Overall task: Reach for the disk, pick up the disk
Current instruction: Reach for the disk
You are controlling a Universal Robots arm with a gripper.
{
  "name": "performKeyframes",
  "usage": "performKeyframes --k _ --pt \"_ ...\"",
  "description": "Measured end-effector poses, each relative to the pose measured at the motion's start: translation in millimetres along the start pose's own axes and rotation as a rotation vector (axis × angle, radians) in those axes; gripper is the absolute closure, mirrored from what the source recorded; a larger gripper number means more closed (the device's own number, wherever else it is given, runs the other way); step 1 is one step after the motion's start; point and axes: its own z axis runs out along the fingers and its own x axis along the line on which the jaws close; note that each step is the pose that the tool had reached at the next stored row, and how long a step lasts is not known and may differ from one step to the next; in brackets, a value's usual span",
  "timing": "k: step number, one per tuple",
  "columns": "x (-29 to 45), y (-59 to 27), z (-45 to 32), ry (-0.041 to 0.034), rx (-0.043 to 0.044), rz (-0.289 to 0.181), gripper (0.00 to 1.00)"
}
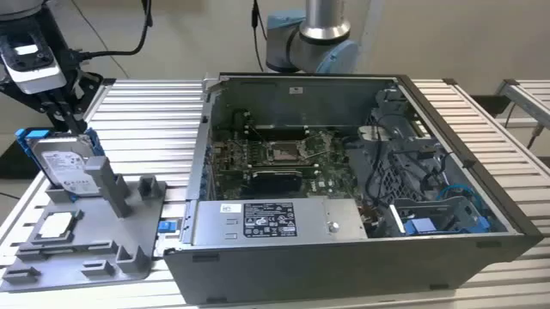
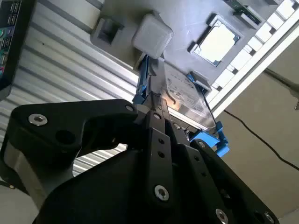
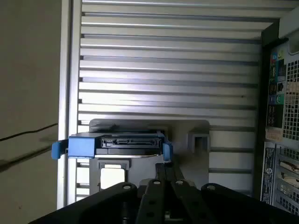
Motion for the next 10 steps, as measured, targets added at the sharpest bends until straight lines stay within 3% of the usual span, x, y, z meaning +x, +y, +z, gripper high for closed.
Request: performKeyframes --k 10 --pt "0.0 0.0 0.0 0.0 0.0 0.0 1.0"
